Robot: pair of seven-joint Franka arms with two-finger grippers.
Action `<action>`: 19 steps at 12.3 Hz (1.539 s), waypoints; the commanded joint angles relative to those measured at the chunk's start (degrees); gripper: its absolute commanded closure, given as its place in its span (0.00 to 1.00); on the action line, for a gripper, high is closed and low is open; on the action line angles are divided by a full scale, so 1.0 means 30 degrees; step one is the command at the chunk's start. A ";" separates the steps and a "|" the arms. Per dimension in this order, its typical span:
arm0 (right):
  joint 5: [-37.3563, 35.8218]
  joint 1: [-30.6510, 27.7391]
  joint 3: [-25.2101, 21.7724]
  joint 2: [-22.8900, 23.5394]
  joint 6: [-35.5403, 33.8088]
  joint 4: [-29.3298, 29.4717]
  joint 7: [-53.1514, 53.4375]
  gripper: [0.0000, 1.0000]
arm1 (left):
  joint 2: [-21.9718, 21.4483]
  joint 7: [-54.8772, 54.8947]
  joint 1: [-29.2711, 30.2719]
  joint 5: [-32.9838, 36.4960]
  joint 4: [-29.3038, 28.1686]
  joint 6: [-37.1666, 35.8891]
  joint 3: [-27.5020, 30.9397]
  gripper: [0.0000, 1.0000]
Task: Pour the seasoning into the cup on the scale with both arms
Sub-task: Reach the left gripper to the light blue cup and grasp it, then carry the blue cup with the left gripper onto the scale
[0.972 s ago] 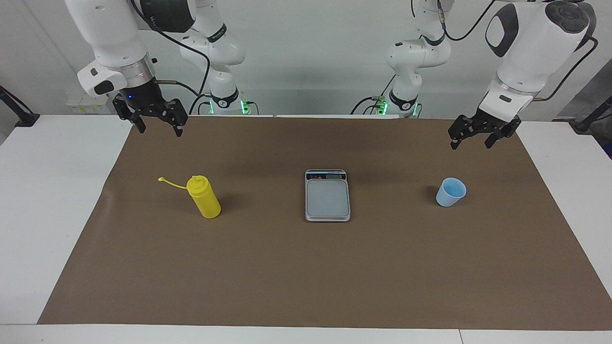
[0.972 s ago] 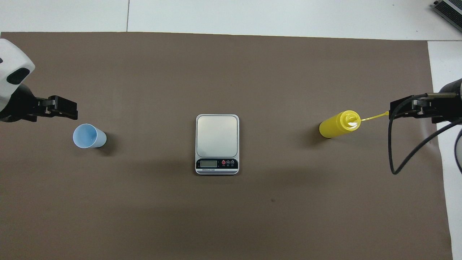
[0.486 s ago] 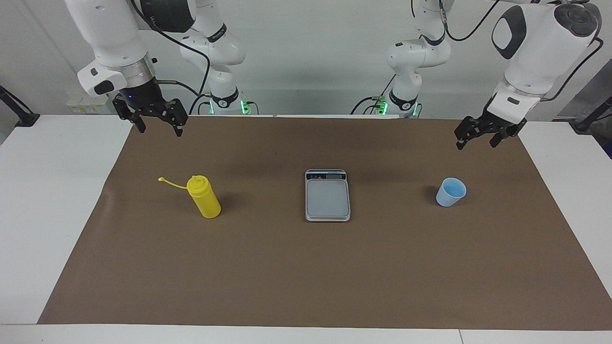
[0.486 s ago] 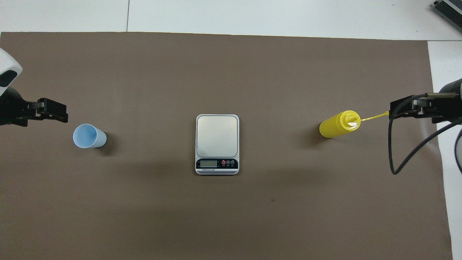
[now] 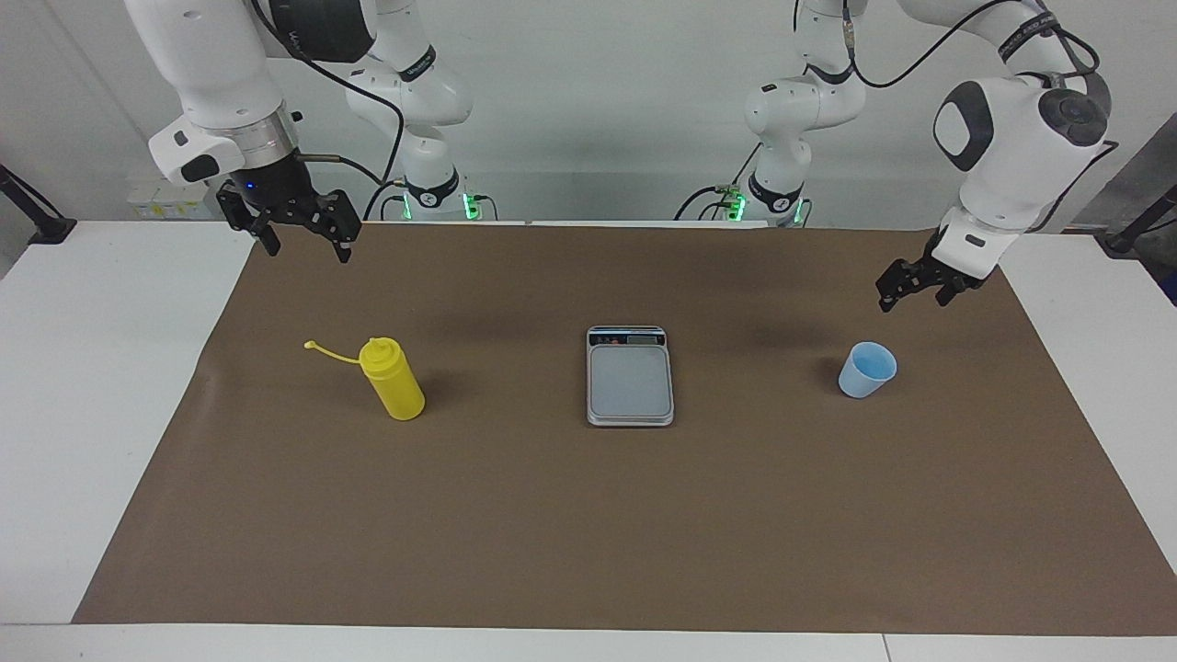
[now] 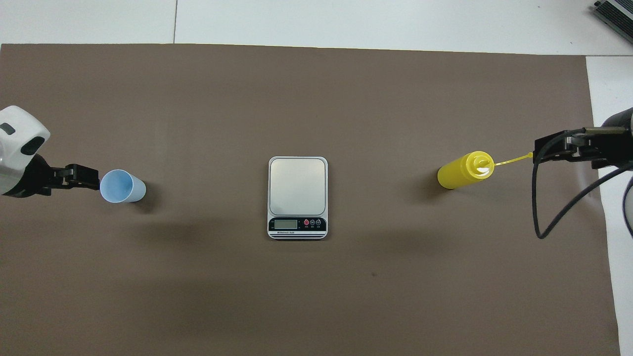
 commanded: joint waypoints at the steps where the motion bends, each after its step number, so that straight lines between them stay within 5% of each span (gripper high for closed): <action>1: -0.0040 -0.0085 0.0003 -0.0241 -0.0265 -0.0211 0.0242 0.00 | -0.0490 0.0309 0.0725 0.0031 -0.2891 0.3211 -0.0124 0.00; 9: -0.0040 -0.0085 0.0003 -0.0241 -0.0295 -0.0211 0.0242 0.00 | 0.0623 0.0368 0.1283 0.0031 -0.5123 0.7346 -0.0124 0.02; 11: -0.0040 -0.0085 0.0003 -0.0241 -0.0295 -0.0211 0.0241 0.00 | 0.2258 0.0339 0.1283 0.0031 -0.5095 0.9130 -0.0095 0.02; 14: -0.0040 -0.0085 0.0003 -0.0241 -0.0295 -0.0211 0.0213 0.00 | 0.2442 0.0368 0.1430 0.0031 -0.5066 0.8699 -0.0095 0.01; 15: -0.0040 -0.0085 0.0003 -0.0241 -0.0295 -0.0211 0.0241 0.00 | 0.2471 0.0339 0.1430 0.0031 -0.5037 0.8758 -0.0095 0.06; 19: -0.0040 -0.0085 0.0003 -0.0241 -0.0295 -0.0211 0.0213 0.00 | 0.2471 0.0048 0.1313 0.0031 -0.4979 0.8613 -0.0095 0.59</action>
